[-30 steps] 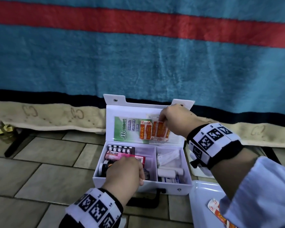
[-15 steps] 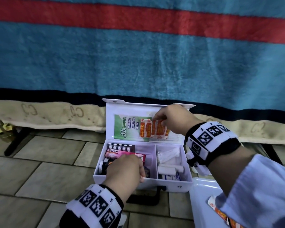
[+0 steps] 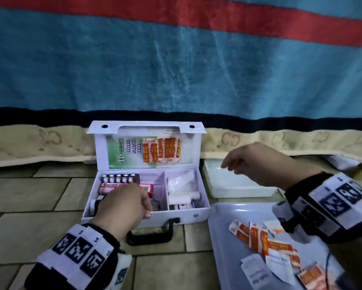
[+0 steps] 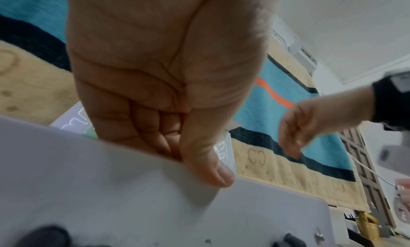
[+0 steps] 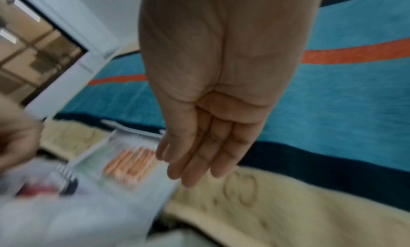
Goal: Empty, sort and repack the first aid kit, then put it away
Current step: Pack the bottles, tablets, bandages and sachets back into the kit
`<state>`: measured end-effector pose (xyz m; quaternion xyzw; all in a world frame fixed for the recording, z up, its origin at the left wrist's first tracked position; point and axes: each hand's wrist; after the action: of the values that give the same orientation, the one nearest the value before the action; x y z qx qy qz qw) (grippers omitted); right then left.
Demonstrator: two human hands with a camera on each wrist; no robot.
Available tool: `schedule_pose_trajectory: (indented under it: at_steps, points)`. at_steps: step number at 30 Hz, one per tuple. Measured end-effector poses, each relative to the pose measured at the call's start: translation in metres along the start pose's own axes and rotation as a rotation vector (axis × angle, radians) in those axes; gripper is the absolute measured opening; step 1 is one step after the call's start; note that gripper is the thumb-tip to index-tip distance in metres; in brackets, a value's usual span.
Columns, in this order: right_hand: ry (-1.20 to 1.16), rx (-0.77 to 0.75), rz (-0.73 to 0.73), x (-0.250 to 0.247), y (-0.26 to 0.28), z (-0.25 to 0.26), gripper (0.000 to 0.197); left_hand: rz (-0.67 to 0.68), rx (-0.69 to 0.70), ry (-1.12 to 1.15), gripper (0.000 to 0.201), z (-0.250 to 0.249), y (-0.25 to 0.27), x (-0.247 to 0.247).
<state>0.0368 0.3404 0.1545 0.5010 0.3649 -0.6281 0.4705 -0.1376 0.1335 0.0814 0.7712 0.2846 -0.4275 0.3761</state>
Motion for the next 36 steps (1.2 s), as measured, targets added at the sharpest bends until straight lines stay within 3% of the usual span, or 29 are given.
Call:
schedule_pose_trajectory:
  at_steps: [3,6,12,22,24,29,36]
  points:
    - [0.114,0.118,0.233,0.028,0.04,-0.02,0.025,-0.033,0.026,-0.018,0.034,0.002,-0.001,0.003]
    - [0.11,0.145,0.356,0.057,0.061,-0.023,0.04,-0.024,0.037,-0.01,0.031,0.002,-0.002,0.004]
    - [0.093,0.147,0.328,0.096,0.056,-0.016,0.06,-0.01,0.032,0.015,0.028,0.004,-0.006,0.007]
    - [0.223,-0.007,0.434,0.092,0.042,0.004,0.028,-0.036,0.051,0.038,0.026,0.005,-0.003,0.008]
    - [0.111,-0.027,0.39,0.087,0.04,0.002,0.02,-0.042,0.054,0.043,0.025,0.005,-0.002,0.008]
    - [-0.19,0.01,0.24,0.056,0.036,-0.002,0.033,-0.033,0.05,0.049,0.024,0.004,0.0,0.006]
    - [-0.764,0.005,-0.256,0.036,0.009,0.006,0.024,-0.025,0.053,0.034,0.027,0.001,0.002,0.004]
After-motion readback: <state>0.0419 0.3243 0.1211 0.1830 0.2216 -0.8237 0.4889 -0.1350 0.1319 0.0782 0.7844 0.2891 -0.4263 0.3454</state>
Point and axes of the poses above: each hand's wrist, its own y-axis away from the middle knuckle, its own x-axis out of the palm, z = x × y, and after that the axes turned 12 degrees about -x, right-handed
